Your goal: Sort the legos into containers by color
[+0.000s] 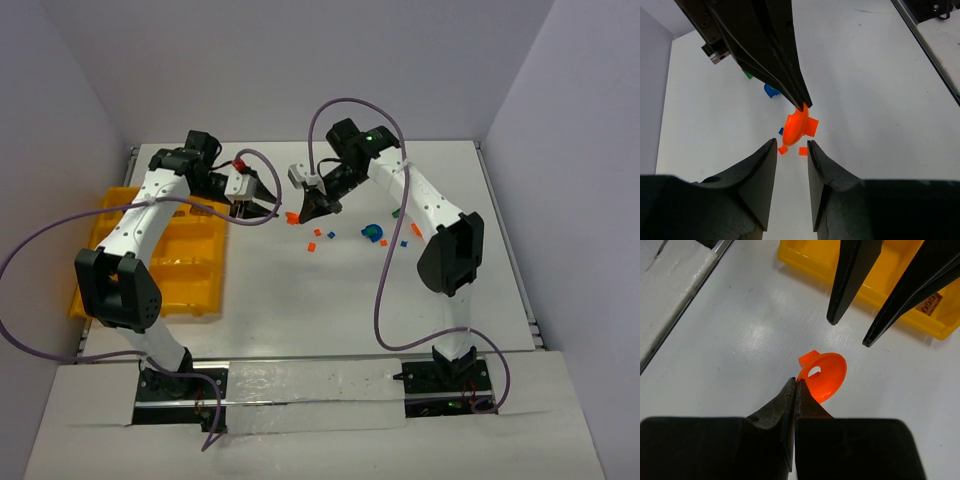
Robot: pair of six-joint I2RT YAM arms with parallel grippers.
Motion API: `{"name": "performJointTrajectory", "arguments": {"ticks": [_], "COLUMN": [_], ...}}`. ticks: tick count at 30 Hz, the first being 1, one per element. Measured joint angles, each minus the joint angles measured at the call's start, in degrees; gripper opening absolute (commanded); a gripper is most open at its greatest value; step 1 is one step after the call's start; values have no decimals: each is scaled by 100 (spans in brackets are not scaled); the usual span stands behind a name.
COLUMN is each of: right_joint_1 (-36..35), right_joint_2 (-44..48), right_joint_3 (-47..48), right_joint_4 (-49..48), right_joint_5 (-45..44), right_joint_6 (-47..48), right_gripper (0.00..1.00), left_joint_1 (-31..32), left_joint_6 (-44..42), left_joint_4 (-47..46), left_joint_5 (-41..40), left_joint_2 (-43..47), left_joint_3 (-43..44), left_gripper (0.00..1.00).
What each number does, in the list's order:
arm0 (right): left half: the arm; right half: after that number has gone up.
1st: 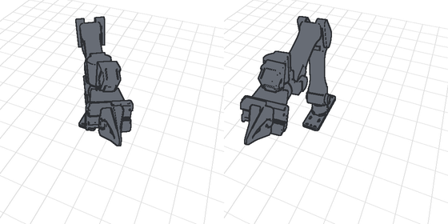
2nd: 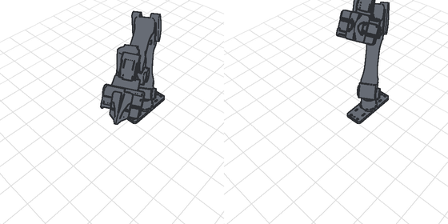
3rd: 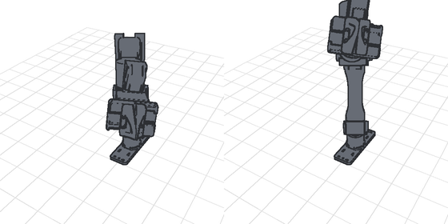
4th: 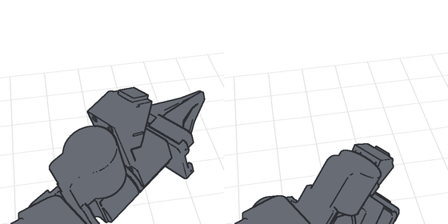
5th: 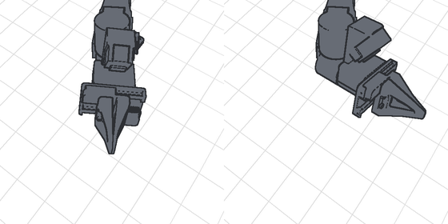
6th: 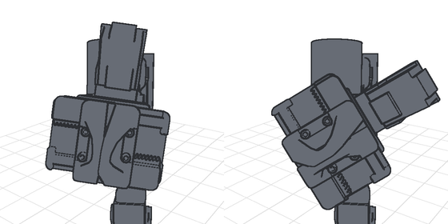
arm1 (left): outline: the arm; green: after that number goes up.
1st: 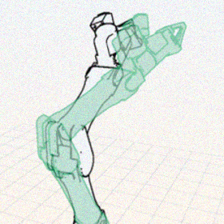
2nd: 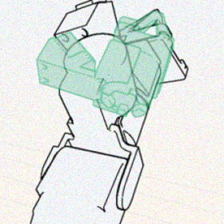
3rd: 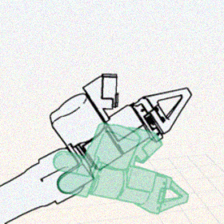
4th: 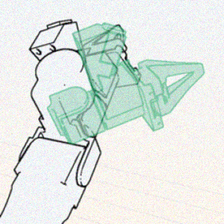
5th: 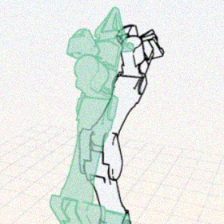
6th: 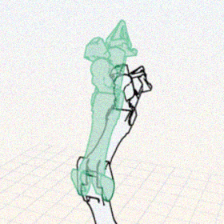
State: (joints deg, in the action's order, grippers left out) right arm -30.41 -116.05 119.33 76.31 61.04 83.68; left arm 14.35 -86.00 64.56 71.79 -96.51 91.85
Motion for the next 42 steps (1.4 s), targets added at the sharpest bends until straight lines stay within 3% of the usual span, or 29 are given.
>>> {"name": "performJointTrajectory", "arguments": {"ticks": [5, 12, 27, 39, 42], "right_joint_1": [-46, -136, -172, -260, -260], "right_joint_2": [109, 122, 183, 280, 280], "right_joint_3": [-98, -98, -158, -267, -271], "right_joint_4": [-5, 4, 0, -16, -25], "right_joint_5": [-27, -81, -163, -301, -348], "right_joint_6": [78, 314, 550, 619, 623], "right_gripper": [0, 0, 0, 0, 0], "left_joint_1": [46, 147, 304, 412, 450], "left_joint_6": [-549, -663, -1481, -1820, -1883], "left_joint_4": [372, 334, 539, 762, 818], "left_joint_5": [-96, -150, -444, -648, -740], "left_joint_2": [-22, -22, -22, -63, -79], "left_joint_3": [0, -6, -78, -81, -81], "left_gripper": [42, 42, 34, 16, 4]}}
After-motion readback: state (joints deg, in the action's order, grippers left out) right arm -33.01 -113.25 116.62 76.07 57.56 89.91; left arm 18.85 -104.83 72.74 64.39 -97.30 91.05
